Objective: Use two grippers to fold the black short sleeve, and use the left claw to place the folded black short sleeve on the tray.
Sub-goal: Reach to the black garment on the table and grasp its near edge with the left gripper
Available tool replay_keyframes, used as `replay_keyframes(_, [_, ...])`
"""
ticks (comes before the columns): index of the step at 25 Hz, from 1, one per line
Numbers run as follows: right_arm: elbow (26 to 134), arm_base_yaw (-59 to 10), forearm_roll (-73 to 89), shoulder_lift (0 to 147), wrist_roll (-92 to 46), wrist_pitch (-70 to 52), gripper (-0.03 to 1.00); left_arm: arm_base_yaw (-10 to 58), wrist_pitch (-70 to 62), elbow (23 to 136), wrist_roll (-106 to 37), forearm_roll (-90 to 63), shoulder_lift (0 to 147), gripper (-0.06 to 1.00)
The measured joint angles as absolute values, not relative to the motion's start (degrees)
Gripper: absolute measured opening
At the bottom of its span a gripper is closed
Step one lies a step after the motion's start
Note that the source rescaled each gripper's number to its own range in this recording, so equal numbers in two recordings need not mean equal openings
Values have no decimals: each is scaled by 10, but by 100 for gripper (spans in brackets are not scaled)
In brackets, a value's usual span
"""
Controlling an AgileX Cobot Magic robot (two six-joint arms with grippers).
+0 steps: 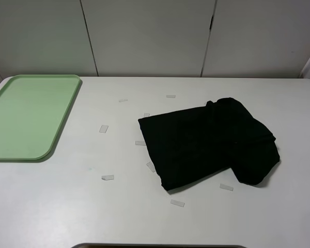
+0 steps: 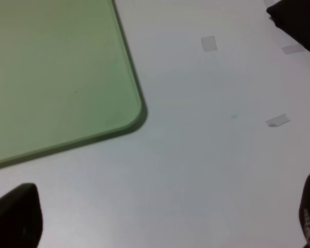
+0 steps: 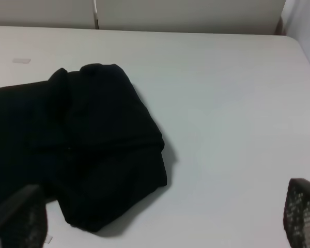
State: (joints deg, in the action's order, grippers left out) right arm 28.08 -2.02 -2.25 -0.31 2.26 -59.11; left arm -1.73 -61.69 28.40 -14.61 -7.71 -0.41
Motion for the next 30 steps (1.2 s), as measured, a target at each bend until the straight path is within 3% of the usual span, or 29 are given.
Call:
replay_keyframes(25, [281,-20,-23,-3,23,-591,100,-17,-617,285,-126,-80,-4,100])
replay_keyframes(30, [281,-20,-23,-3,23,-591,100,-17,-618,328,-103,-99,80,100])
